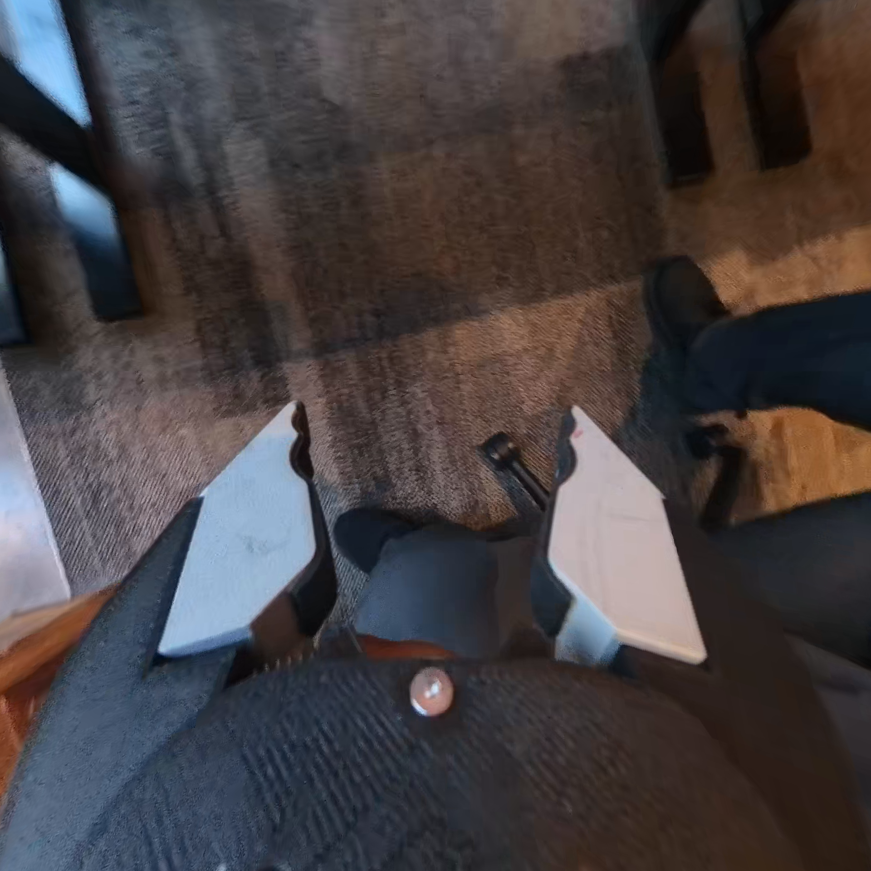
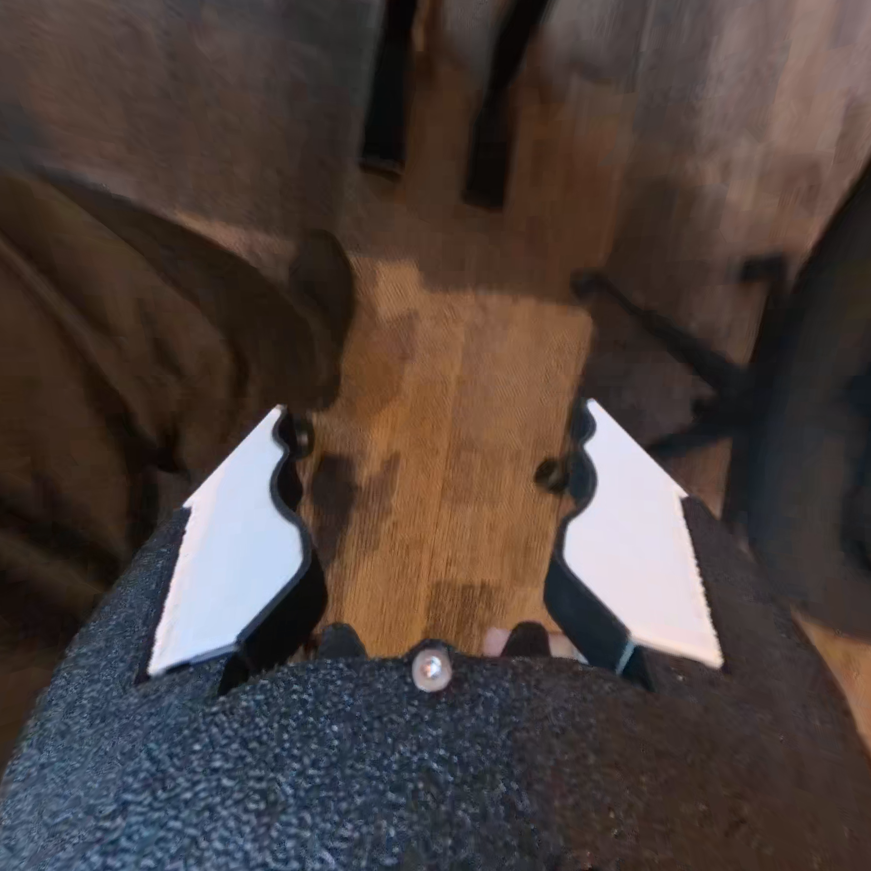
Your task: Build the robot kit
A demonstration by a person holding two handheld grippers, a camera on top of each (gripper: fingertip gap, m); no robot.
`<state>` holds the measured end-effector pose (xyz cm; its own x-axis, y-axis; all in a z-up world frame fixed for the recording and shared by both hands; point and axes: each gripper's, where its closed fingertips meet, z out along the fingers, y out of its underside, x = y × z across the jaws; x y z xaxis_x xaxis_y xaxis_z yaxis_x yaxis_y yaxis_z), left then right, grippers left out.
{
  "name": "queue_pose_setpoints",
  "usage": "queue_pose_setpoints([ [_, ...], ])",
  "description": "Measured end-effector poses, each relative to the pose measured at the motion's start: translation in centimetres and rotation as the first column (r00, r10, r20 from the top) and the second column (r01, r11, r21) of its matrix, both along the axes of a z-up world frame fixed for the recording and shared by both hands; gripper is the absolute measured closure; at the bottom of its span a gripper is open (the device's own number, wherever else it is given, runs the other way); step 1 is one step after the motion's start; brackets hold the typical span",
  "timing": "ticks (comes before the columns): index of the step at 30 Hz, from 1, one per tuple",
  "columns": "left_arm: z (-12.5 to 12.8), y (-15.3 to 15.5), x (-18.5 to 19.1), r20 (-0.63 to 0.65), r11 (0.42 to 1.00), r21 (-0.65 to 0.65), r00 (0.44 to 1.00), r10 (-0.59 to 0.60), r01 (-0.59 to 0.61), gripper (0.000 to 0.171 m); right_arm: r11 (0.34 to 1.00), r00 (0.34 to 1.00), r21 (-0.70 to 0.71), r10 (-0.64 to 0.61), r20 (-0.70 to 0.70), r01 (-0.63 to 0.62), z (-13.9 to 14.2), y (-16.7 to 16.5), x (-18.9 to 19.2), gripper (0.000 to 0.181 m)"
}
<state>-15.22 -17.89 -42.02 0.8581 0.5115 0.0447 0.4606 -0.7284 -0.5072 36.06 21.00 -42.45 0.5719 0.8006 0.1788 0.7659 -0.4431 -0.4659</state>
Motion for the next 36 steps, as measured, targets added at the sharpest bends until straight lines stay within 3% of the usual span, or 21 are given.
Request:
queue_pose_setpoints([
  [3, -0.3, 3.7, 5.4, 0.002, 0.977, 0.020, 0.977, -0.213, 0.213, 0.070, 0.973, 0.979, -0.113, -0.204, -0.025, 0.200, -4.6, -2.3, 11.0, 0.062],
  [6, -2.0, 4.8, 9.1, -0.045, 0.939, -0.057, 0.939, -0.342, 0.339, 0.072, 0.914, 0.923, -0.179, -0.379, -0.061, 0.364, -9.7, -6.1, 20.8, 0.062],
  [9, -4.3, 5.7, 12.0, -0.064, 0.919, -0.122, 0.921, -0.384, 0.375, 0.081, 0.872, 0.886, -0.188, -0.464, -0.018, 0.452, -16.5, -10.3, 29.0, 0.062],
  [12, -5.3, 8.8, 15.1, -0.010, 0.926, -0.114, 0.931, -0.364, 0.361, 0.085, 0.807, 0.840, -0.252, -0.542, 0.042, 0.534, -23.8, -15.5, 35.0, 0.062],
  [16, -6.5, 13.4, 18.7, -0.005, 0.892, -0.183, 0.907, -0.421, 0.413, 0.091, 0.663, 0.728, -0.348, -0.679, 0.094, 0.663, -31.2, -23.2, 39.9, 0.067],
  [21, -8.5, 16.9, 22.3, 0.030, 0.806, -0.322, 0.856, -0.516, 0.497, 0.094, 0.445, 0.569, -0.421, -0.788, 0.235, 0.790, -37.6, -35.4, 43.1, 0.070],
  [26, -9.2, 19.4, 24.7, 0.051, 0.721, -0.407, 0.803, -0.594, 0.560, 0.097, 0.219, 0.432, -0.526, -0.841, 0.324, 0.822, -39.8, -48.8, 41.4, 0.073],
  [29, -9.9, 20.5, 27.3, 0.071, 0.667, -0.415, 0.753, -0.655, 0.619, 0.098, 0.135, 0.382, -0.538, -0.842, 0.381, 0.832, -40.3, -55.0, 40.0, 0.073],
  [32, -9.7, 21.3, 30.8, 0.075, 0.635, -0.352, 0.697, -0.713, 0.688, 0.097, 0.145, 0.359, -0.515, -0.867, 0.345, 0.845, -40.0, -54.9, 40.3, 0.073],
  [34, -8.7, 21.4, 32.2, 0.045, 0.628, -0.301, 0.669, -0.742, 0.717, 0.097, 0.225, 0.370, -0.467, -0.896, 0.245, 0.855, -38.9, -50.4, 41.7, 0.073],
  [36, -6.8, 21.5, 32.6, -0.010, 0.636, -0.246, 0.654, -0.756, 0.731, 0.097, 0.338, 0.406, -0.392, -0.908, 0.103, 0.856, -36.1, -43.5, 43.3, 0.073],
])
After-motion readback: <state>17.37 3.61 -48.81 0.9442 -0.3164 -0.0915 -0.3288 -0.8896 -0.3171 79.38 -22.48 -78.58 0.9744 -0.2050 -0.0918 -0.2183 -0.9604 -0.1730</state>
